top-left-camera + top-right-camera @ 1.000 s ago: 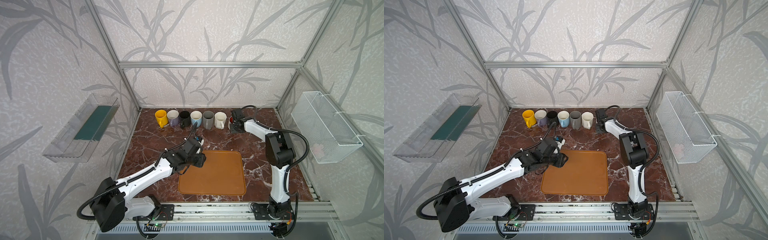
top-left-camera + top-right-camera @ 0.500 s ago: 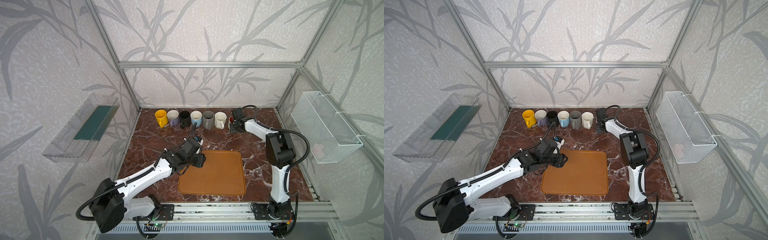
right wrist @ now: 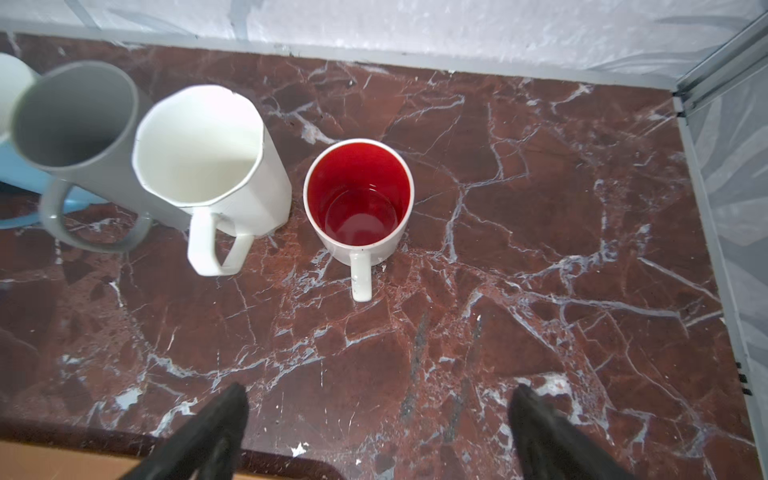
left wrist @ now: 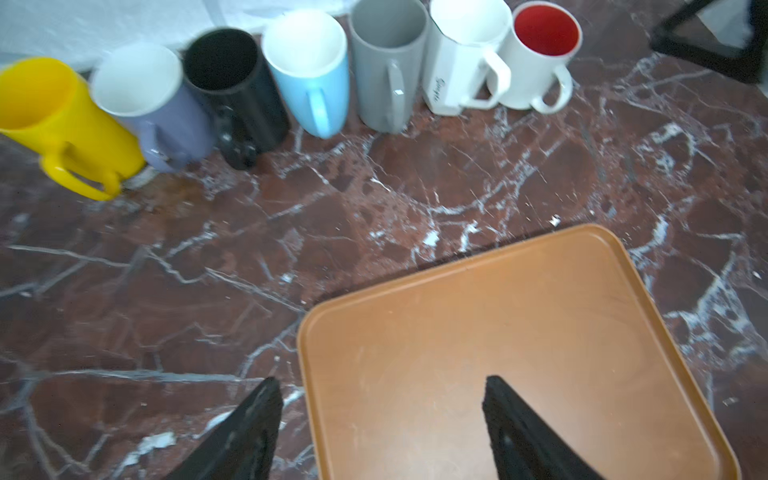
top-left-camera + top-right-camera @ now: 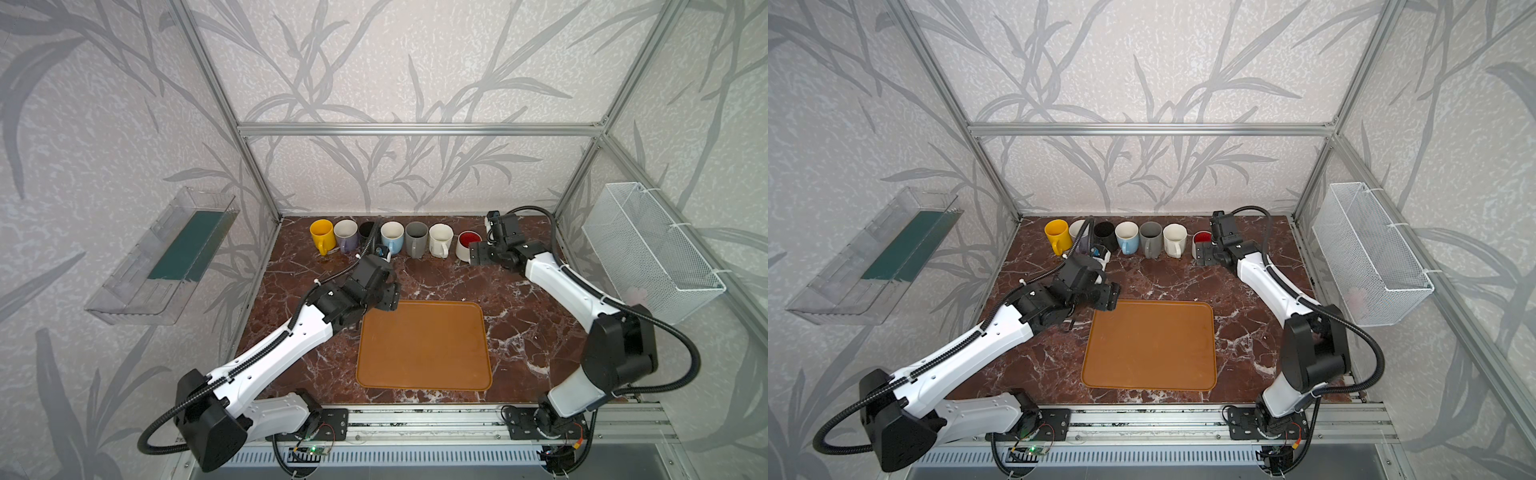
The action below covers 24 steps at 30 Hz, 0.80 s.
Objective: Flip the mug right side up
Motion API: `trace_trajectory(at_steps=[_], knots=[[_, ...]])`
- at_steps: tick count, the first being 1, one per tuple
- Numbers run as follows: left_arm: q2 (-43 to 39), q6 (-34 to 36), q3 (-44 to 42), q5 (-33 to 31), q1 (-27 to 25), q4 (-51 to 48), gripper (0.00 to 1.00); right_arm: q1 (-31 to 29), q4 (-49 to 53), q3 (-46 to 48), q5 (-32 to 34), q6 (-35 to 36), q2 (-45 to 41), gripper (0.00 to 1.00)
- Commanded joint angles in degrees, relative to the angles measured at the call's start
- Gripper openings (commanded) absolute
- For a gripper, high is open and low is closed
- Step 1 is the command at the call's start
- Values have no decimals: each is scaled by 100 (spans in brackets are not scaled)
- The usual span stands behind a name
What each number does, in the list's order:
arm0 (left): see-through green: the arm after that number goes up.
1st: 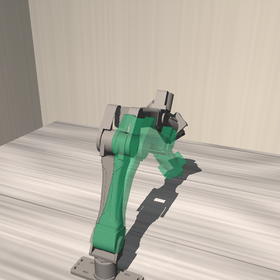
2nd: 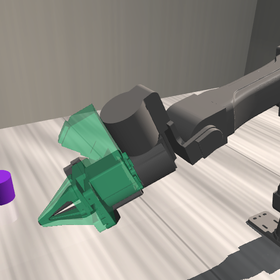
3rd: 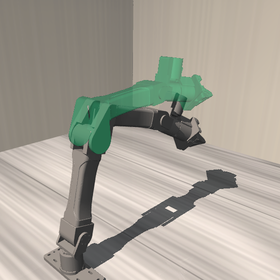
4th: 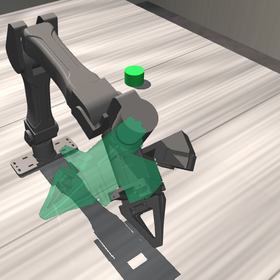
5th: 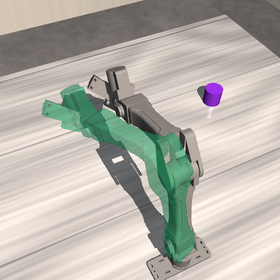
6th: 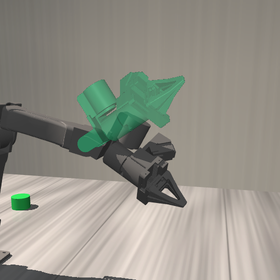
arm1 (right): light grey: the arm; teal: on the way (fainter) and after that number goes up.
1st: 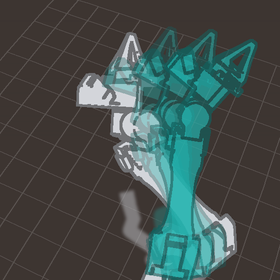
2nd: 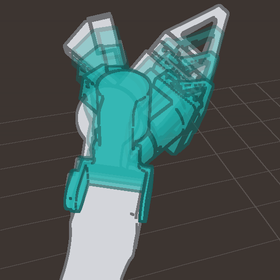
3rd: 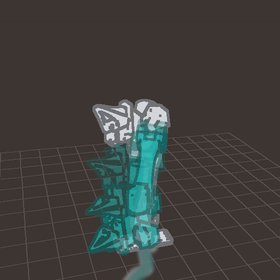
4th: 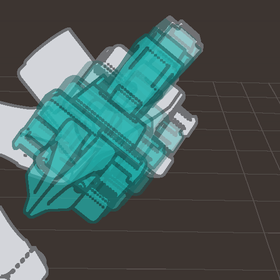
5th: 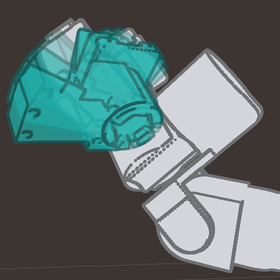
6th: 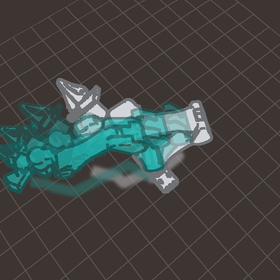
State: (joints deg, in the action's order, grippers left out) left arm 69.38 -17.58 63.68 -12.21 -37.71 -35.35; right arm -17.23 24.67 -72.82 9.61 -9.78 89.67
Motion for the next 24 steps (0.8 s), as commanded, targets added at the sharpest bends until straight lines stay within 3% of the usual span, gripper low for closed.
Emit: trace_trajectory(at_steps=[1,6,7,9,10,18,24], knots=[[-141,366,246,-494,489,-356,83,136,-213,480,-98,-29,-651,99],[-284,586,341,-944,1150,-144,87,365,-935,1647,642,-309,-2026,99],[-322,594,309,-1031,1253,-67,87,451,-1157,1886,625,-326,-2256,99],[-441,640,126,-1230,1499,265,99,702,-1431,2310,410,-396,-2671,99],[-527,665,-23,-1287,1603,471,99,773,-1497,2471,377,-396,-2796,99],[-1274,811,-2071,-1362,2661,2943,99,1073,-2786,3950,449,-104,-3357,99],[-1366,977,-3693,-1384,3209,5027,99,1370,-4296,4881,332,8,-3154,99]])
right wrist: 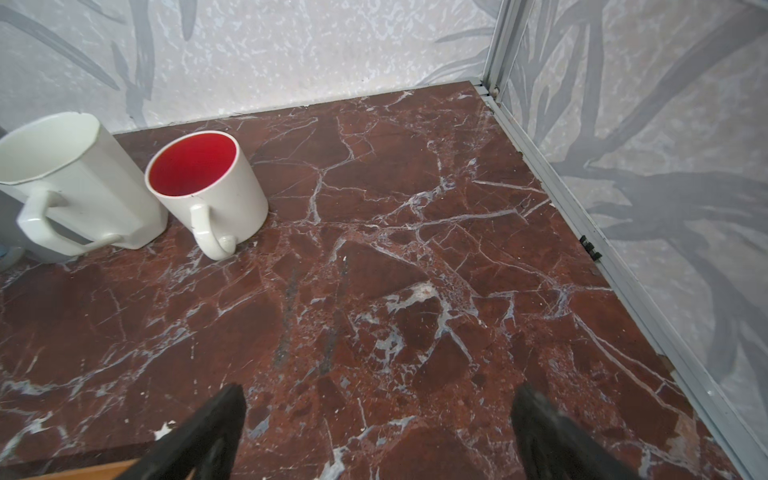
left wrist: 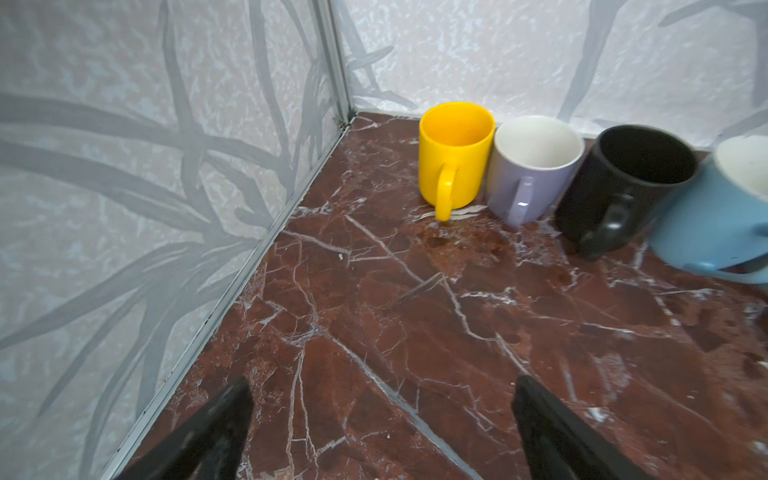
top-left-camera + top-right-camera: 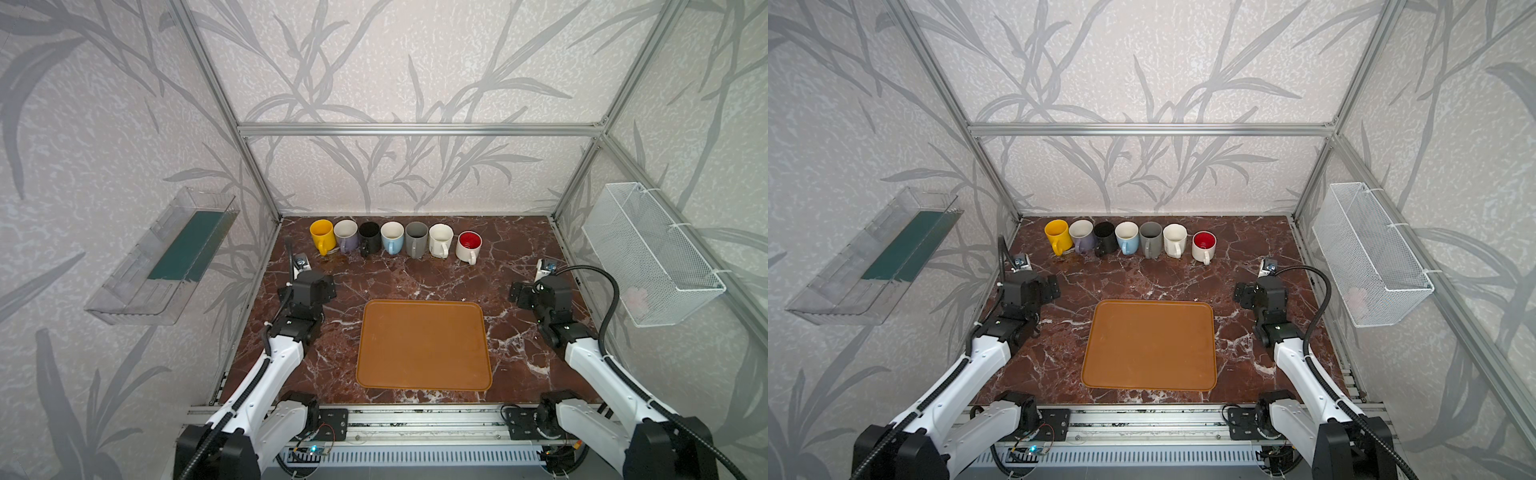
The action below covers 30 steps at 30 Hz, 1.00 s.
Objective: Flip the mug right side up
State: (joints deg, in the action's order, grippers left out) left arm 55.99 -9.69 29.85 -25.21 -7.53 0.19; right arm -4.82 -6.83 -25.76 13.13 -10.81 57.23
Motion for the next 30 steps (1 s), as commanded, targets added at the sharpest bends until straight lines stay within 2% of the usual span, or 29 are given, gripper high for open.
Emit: trace_trajectory(at_steps=[1,5,10,20,25,28,30], knots=[[52,229,-434,-82,272,1714,99,168,-1287,236,-29,115,172,99],[526,145,-704,-223,562,2533,99,284,-1781,361,-95,172,633,99],[1260,240,-796,97,757,3459,99,323,-1896,308,-104,304,1058,99],[2642,299,-1031,626,910,5107,99,376,-2834,502,-21,418,1698,99],[2855,286,-1007,618,912,5229,99,411,-3322,447,-193,500,2101,99],[2899,307,-974,622,906,5223,99,325,-4305,532,-561,791,2611,99],[2997,381,-971,838,908,5317,99,47,-3947,427,-400,1041,2607,99]])
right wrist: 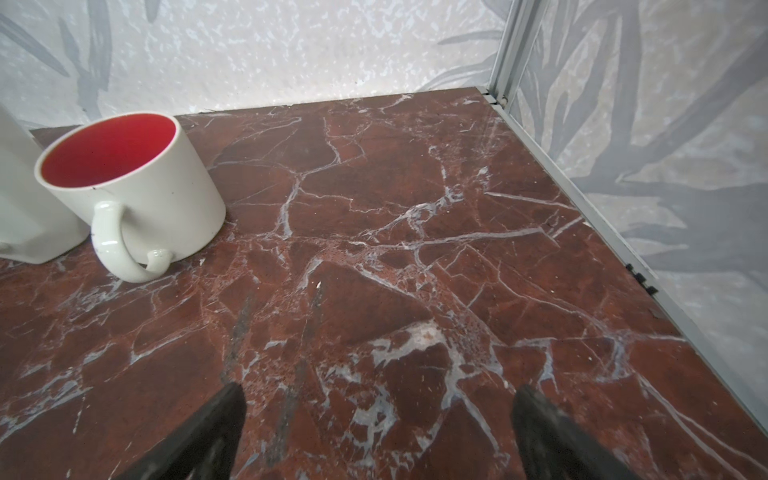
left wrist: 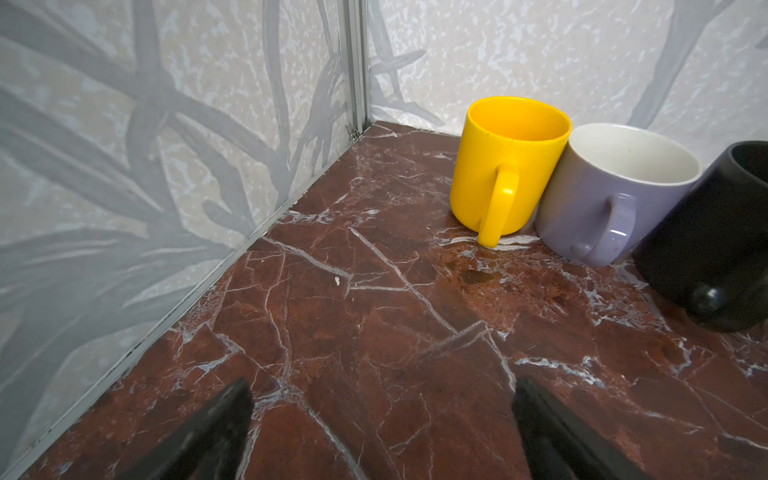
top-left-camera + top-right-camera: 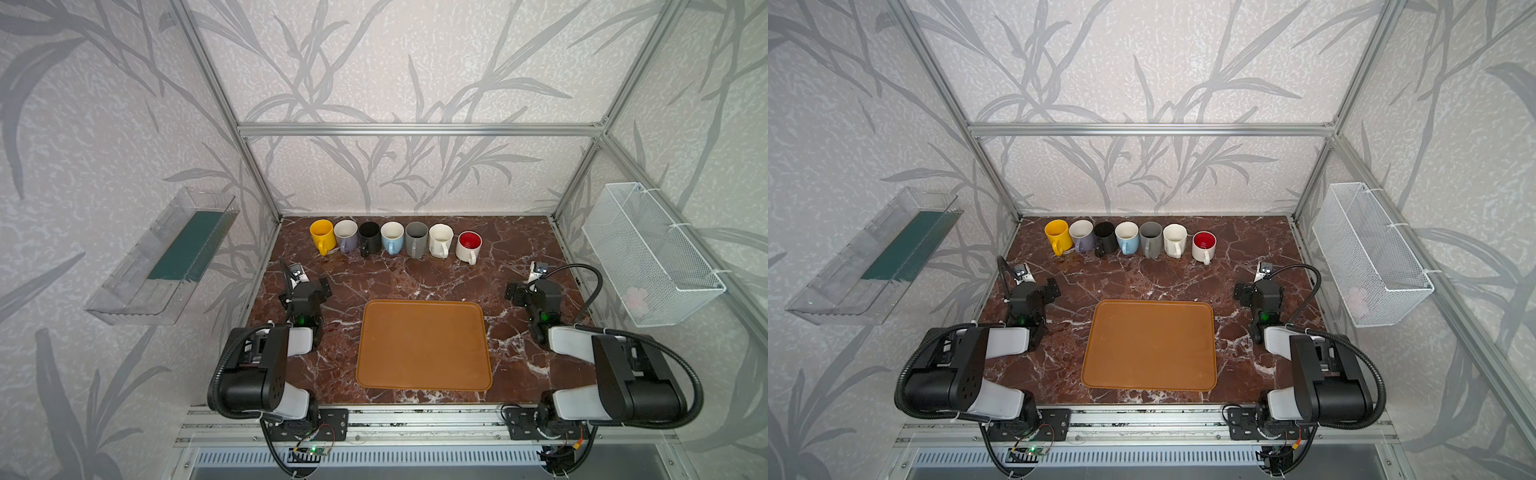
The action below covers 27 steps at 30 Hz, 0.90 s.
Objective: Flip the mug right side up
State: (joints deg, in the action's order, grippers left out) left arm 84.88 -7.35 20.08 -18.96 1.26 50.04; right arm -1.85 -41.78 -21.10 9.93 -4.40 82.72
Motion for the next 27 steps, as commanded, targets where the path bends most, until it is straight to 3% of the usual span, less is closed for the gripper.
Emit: trace_trajectory(at_steps=[1,3,5,8,9,11,16,20,27], knots=[[197,105,5,326,28,272,99,-330,-649,-8,-67,495,240,99],[578,313,-91,430,28,1054,99,-432,-1960,151,30,670,893,99],[364,157,-5,413,26,436,99,-439,-584,-159,96,540,429,99],[398,151,-32,387,32,624,99,-448,-1738,118,95,650,839,99],[532,255,-100,417,25,1005,99,-449,-1573,82,99,617,765,99],[425,169,-40,409,26,637,99,-448,-735,-117,90,570,487,99],[437,225,-104,497,17,794,99,-466,-1339,28,84,638,704,99],[440,356,62,716,11,491,99,-459,-865,-92,70,616,539,99],[473,393,53,727,11,585,99,-466,-898,-79,70,608,552,99]])
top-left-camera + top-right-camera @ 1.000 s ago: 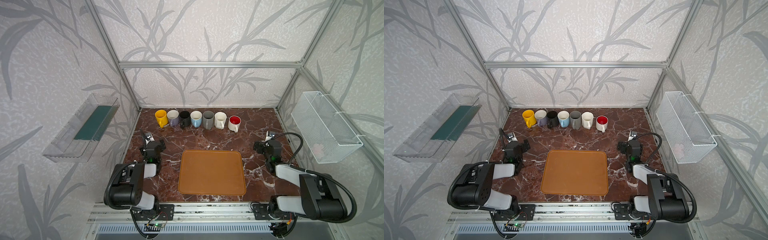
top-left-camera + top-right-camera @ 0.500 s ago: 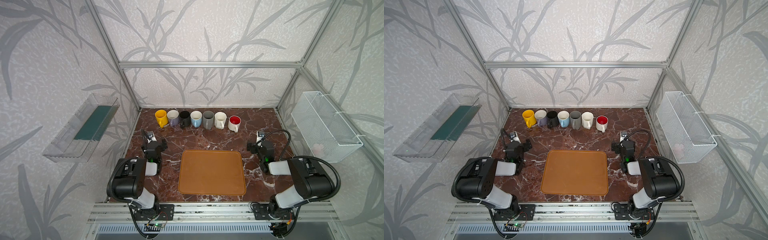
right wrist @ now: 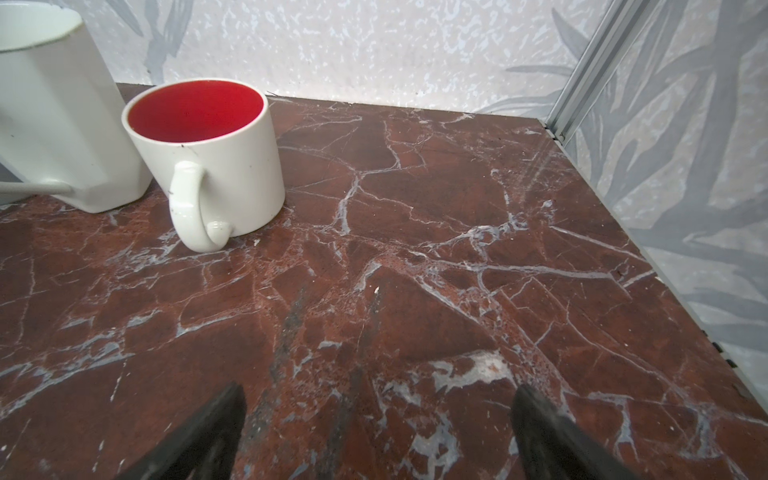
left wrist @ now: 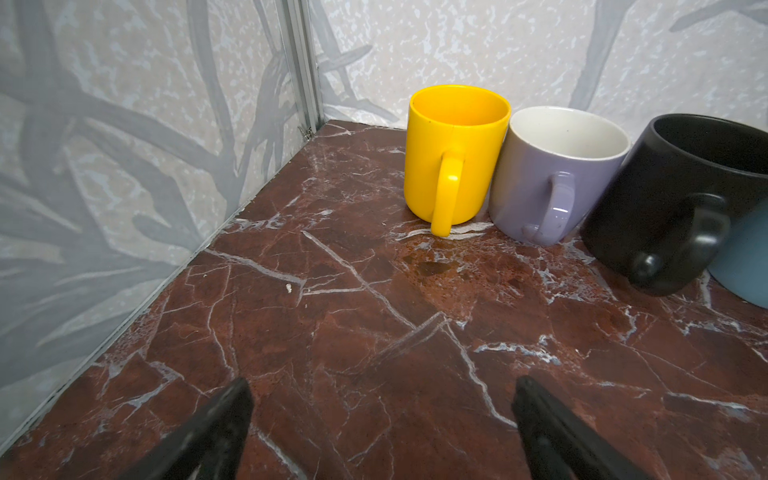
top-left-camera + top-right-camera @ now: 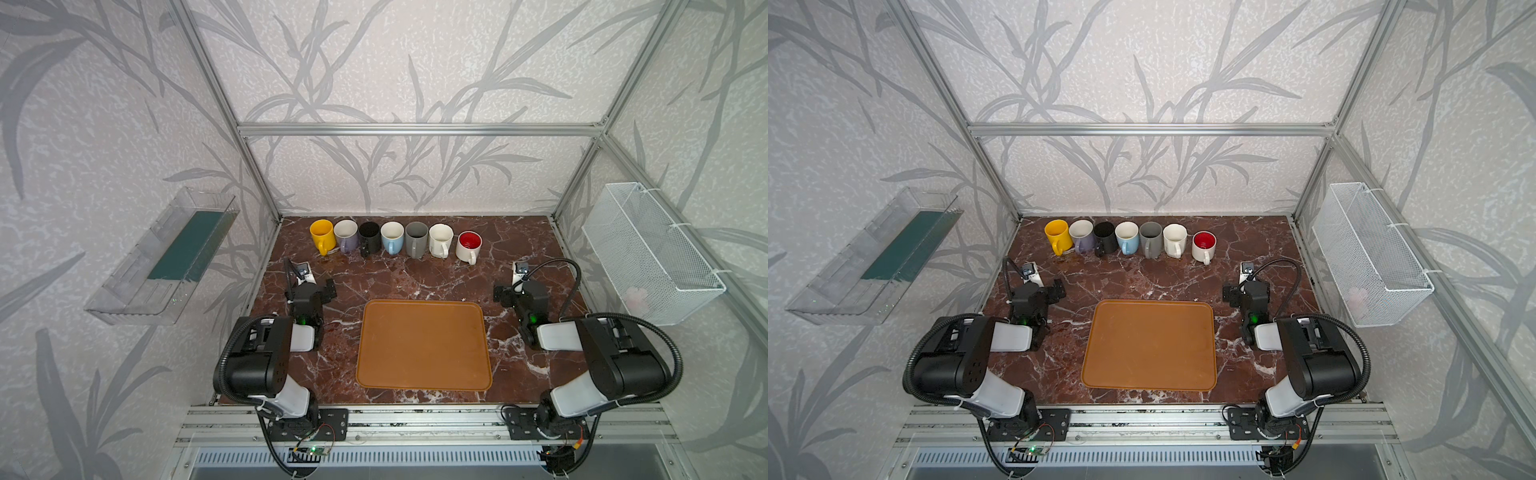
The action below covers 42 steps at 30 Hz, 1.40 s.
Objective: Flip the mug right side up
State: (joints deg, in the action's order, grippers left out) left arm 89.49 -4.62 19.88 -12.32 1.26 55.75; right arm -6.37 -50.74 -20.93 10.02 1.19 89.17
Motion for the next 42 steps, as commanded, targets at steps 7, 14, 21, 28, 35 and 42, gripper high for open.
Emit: trace_trajectory(at_steps=[7,14,21,28,35,42], knots=[[22,129,69,52,7,23,99,-13,-2,-103,61,52,-84,99],[24,131,69,62,7,24,99,-11,13,-104,62,57,-92,99],[16,130,69,62,6,24,99,-12,6,-104,61,55,-92,99],[20,127,68,60,13,24,99,-13,5,-104,61,52,-92,99],[17,125,75,57,12,28,99,157,-150,18,-2216,763,-135,99],[17,128,69,54,11,24,99,-110,-121,-80,302,107,-42,99]])
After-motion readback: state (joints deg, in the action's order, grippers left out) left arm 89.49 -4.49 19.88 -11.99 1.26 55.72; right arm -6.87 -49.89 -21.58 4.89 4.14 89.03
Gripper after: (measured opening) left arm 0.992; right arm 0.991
